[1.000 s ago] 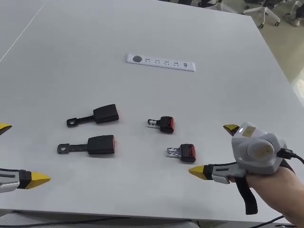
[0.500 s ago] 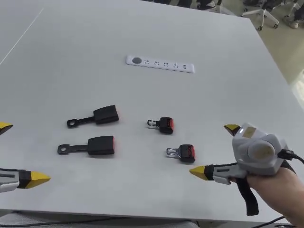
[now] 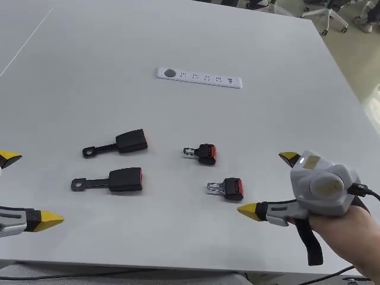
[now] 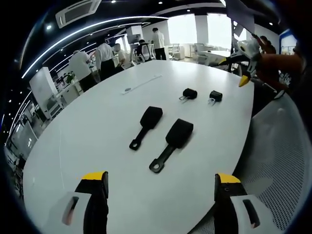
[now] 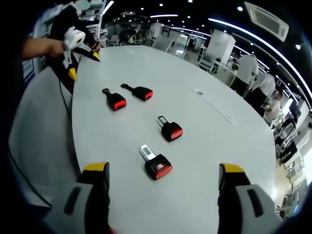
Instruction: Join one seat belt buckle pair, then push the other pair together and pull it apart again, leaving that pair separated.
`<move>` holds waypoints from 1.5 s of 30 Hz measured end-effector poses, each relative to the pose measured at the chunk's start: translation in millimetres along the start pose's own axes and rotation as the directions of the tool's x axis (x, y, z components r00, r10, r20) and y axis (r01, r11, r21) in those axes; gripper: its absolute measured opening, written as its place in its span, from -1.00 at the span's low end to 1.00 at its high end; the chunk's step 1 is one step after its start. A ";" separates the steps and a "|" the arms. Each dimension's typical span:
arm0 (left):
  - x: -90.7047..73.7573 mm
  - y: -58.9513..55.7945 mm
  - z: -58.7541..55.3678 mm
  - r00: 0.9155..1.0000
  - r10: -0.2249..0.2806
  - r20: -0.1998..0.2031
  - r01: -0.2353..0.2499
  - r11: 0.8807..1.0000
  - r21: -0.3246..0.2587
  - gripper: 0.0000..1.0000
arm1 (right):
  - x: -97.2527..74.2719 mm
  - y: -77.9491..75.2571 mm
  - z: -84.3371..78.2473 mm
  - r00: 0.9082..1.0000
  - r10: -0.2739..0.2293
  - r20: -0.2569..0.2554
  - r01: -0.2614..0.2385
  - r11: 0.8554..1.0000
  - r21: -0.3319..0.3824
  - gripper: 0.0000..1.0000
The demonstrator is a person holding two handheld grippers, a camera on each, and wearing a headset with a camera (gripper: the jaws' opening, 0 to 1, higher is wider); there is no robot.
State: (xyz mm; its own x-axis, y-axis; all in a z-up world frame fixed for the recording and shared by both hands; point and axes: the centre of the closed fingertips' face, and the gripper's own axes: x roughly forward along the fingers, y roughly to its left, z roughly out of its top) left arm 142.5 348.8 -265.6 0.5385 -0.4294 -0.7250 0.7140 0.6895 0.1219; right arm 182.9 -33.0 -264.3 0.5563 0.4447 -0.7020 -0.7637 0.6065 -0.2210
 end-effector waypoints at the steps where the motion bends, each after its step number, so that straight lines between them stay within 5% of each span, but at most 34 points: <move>1: 1.9 -1.4 0.6 1.000 -0.003 -0.004 0.003 1.000 0.009 0.82 | 0.5 0.4 -0.2 1.000 0.003 -0.002 -0.003 1.000 0.000 0.86; 15: 34.5 -5.9 23.2 0.998 -0.068 0.001 0.068 0.988 0.137 0.58 | 10.0 1.5 0.8 1.000 0.025 -0.016 -0.025 0.999 -0.046 0.70; 26: 66.3 -18.6 31.3 0.987 -0.150 -0.054 0.158 0.952 0.260 0.33 | 23.6 3.9 3.2 0.996 0.080 -0.028 -0.083 0.990 -0.116 0.48; 37: 92.9 -23.1 40.4 0.977 -0.195 -0.083 0.212 0.929 0.304 0.19 | 42.3 12.8 -3.9 0.984 0.149 -0.100 -0.167 0.963 -0.212 0.30; 45: 112.3 -29.2 48.1 0.966 -0.232 -0.110 0.256 0.904 0.342 0.05 | 55.8 20.7 -14.4 0.964 0.210 -0.163 -0.248 0.929 -0.273 0.08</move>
State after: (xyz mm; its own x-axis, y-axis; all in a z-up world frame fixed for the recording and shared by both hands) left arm 203.6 252.4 -317.9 0.3054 -0.5111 -0.8035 0.9365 0.3139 0.1562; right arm 193.4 -5.1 -317.8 0.3228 0.4482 -0.8336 -0.9373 0.2734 -0.2160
